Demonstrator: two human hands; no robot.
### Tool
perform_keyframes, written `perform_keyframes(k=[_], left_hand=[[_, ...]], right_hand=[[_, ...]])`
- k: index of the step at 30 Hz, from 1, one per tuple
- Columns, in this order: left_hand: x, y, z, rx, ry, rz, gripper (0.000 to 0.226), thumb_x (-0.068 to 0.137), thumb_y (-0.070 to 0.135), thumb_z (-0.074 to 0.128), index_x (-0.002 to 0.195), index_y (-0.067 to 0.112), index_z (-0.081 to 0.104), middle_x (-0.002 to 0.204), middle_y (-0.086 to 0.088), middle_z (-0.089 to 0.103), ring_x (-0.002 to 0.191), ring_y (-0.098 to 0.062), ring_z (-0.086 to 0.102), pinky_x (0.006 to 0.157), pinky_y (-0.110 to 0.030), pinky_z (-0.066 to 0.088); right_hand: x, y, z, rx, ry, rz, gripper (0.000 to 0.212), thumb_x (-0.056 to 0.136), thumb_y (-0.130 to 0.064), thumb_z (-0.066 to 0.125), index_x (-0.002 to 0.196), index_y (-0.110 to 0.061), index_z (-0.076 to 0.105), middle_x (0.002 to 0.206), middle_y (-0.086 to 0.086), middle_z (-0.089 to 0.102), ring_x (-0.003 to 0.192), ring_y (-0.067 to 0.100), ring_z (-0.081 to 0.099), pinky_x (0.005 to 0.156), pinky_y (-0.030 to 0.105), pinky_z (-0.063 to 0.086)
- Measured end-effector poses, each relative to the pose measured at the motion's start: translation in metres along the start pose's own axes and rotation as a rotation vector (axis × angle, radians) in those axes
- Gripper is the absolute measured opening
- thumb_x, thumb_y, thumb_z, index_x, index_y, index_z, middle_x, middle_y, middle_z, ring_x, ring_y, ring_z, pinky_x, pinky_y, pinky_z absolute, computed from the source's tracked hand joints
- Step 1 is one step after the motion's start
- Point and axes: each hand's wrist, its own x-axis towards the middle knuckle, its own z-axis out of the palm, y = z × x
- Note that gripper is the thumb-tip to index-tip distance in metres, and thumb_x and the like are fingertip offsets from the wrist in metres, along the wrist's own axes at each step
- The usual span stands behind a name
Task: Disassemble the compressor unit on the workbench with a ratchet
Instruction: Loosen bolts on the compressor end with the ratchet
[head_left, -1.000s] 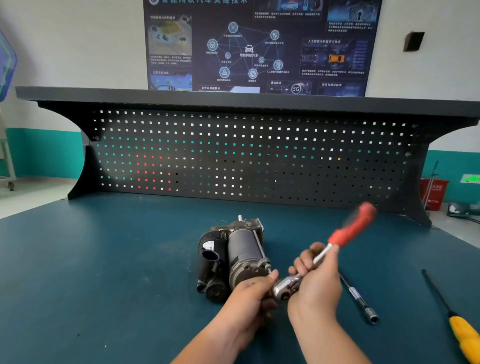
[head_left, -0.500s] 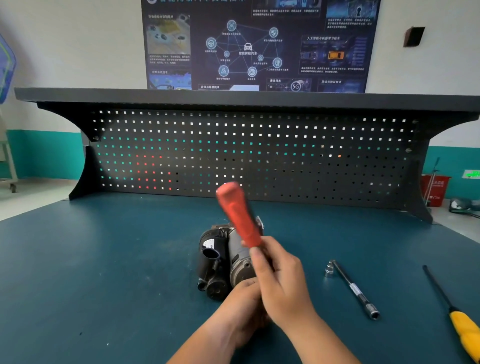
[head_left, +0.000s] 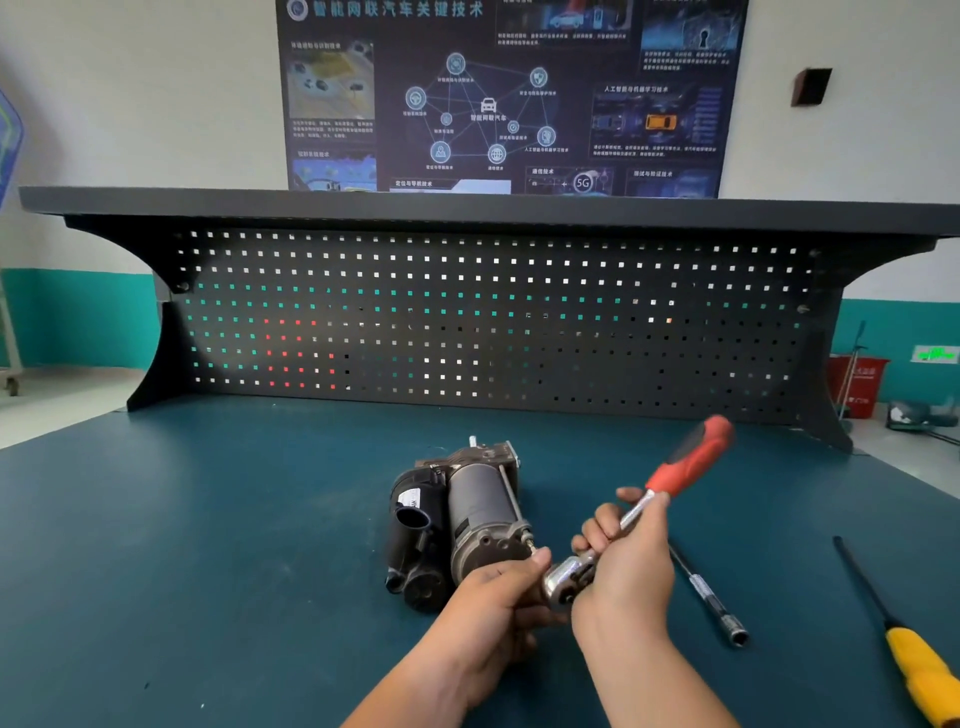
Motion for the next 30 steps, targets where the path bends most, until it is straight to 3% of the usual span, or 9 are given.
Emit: perform_keyframes(k=[4,7,11,13,15,18,23,26,30], left_hand=[[-0.002,0.001,-0.001,0.054,0.014,-0.040,0.028,0.085,0.038,0.060,0.064,0.020,0.056,0.060,0.003,0.053,0.049,-0.009,0.060,0.044,-0.018,0.023],[-0.004,-0.001,0.000,0.113,-0.008,-0.024,0.024,0.090,0.030,0.056,0.068,0.018,0.057,0.055,0.003,0.058,0.045,-0.006,0.053,0.042,-0.017,0.023],[-0.007,0.002,0.004,0.000,0.009,0.066,0.017,0.061,0.029,0.064,0.070,0.014,0.068,0.072,-0.011,0.052,0.066,-0.019,0.048,0.061,-0.029,0.031],[-0.009,0.004,0.004,-0.022,0.017,0.087,0.015,0.064,0.024,0.064,0.072,0.012,0.070,0.081,-0.017,0.053,0.077,-0.025,0.049,0.066,-0.032,0.034],[-0.008,0.003,0.002,0.052,0.043,0.066,0.007,0.080,0.011,0.059,0.076,0.006,0.060,0.070,-0.015,0.051,0.064,-0.022,0.049,0.057,-0.028,0.030],[-0.003,-0.001,-0.002,0.087,0.044,0.045,0.031,0.092,0.017,0.054,0.062,0.014,0.053,0.047,0.003,0.050,0.039,-0.006,0.049,0.048,-0.023,0.020],[0.003,-0.001,0.000,-0.001,0.049,0.063,0.029,0.090,0.026,0.057,0.063,0.016,0.059,0.052,0.002,0.060,0.043,-0.009,0.059,0.042,-0.019,0.024],[0.002,-0.001,0.001,-0.010,0.050,0.046,0.029,0.089,0.027,0.058,0.062,0.017,0.061,0.054,0.001,0.062,0.046,-0.010,0.061,0.041,-0.019,0.025],[-0.001,-0.001,-0.001,0.022,0.054,-0.003,0.026,0.088,0.030,0.060,0.066,0.018,0.057,0.058,0.000,0.054,0.048,-0.012,0.062,0.042,-0.020,0.024]], right_hand=[[-0.006,0.002,0.003,-0.272,-0.322,-0.289,0.033,0.102,-0.029,0.034,0.078,-0.018,0.053,0.046,-0.010,0.034,0.039,0.004,0.028,0.042,0.020,0.028],[-0.012,0.002,0.000,-0.549,-0.667,-0.499,0.024,0.093,-0.045,0.046,0.081,-0.033,0.063,0.049,-0.010,0.042,0.044,0.003,0.033,0.043,0.018,0.030],[-0.020,0.010,-0.001,-0.954,-0.914,-0.759,0.032,0.087,-0.051,0.045,0.097,-0.030,0.067,0.071,-0.017,0.063,0.064,0.002,0.057,0.059,0.027,0.046],[-0.022,0.012,0.000,-0.935,-0.886,-0.770,0.033,0.087,-0.052,0.045,0.095,-0.029,0.067,0.069,-0.018,0.063,0.063,0.003,0.057,0.058,0.024,0.044],[-0.023,0.011,0.001,-0.765,-0.778,-0.685,0.028,0.085,-0.050,0.046,0.086,-0.030,0.066,0.057,-0.018,0.055,0.052,0.001,0.048,0.052,0.014,0.034],[-0.021,0.007,0.005,-0.383,-0.490,-0.381,0.024,0.092,-0.040,0.049,0.075,-0.025,0.056,0.048,-0.009,0.039,0.044,0.002,0.033,0.043,0.017,0.029],[-0.005,-0.006,0.003,0.129,0.006,0.061,0.032,0.101,-0.034,0.033,0.072,-0.021,0.041,0.043,-0.010,0.030,0.035,0.006,0.026,0.039,0.019,0.029],[-0.003,-0.004,0.002,0.105,0.004,0.045,0.033,0.102,-0.034,0.031,0.073,-0.021,0.042,0.042,-0.012,0.031,0.034,0.005,0.027,0.043,0.022,0.027],[-0.010,0.003,0.005,-0.192,-0.271,-0.232,0.031,0.102,-0.027,0.033,0.077,-0.017,0.050,0.046,-0.009,0.034,0.040,0.004,0.029,0.042,0.018,0.030]])
